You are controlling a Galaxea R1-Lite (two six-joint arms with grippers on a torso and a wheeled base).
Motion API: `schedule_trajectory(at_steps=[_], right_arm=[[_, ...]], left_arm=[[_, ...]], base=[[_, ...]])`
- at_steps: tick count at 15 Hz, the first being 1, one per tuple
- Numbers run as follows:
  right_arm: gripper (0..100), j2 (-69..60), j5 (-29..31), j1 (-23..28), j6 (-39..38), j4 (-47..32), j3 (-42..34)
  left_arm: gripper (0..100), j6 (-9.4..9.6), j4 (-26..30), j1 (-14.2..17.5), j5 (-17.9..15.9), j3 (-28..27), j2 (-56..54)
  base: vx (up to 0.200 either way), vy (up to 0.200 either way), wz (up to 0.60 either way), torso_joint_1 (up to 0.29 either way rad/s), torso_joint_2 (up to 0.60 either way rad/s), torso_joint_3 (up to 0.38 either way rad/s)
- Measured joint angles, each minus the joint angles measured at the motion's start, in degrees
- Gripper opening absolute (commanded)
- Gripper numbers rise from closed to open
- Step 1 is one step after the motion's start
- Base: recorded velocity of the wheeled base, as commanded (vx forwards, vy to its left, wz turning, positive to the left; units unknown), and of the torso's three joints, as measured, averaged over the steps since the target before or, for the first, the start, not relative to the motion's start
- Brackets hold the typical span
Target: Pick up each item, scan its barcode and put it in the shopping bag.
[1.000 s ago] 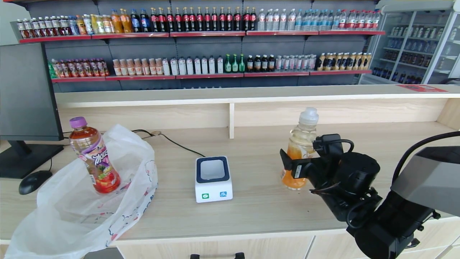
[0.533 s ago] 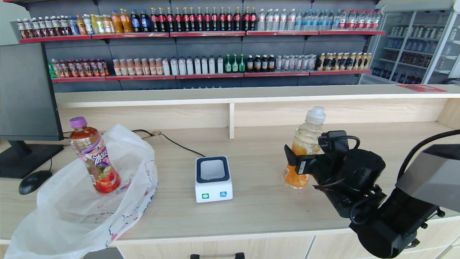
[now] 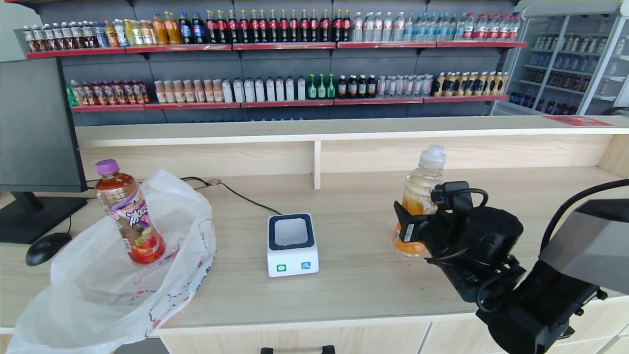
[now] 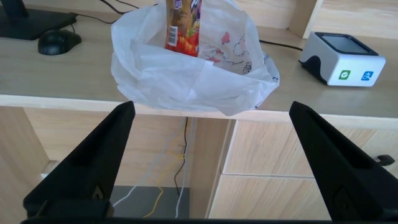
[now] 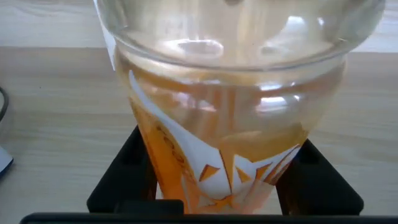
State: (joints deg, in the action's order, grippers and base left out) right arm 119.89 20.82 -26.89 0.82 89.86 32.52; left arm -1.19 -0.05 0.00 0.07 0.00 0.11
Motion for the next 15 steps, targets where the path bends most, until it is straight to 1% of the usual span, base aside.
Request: schedule_trajectory(at_steps=[7,15], right_arm=[[0,-1.1,0.0,-0.3,-2.0,0.0,-0.1],[0,-5.1,0.0,-0.3,-2.2,0.0,-2.2]], left_arm=[[100,0.00,0.0,0.0,0.0,0.0,0.0],[100,0.00,0.0,0.0,0.0,0.0,0.0]], base=[[0.000,0.000,0.00,0.000,0.00,0.000],[0.000,0.000,0.00,0.000,0.00,0.000]])
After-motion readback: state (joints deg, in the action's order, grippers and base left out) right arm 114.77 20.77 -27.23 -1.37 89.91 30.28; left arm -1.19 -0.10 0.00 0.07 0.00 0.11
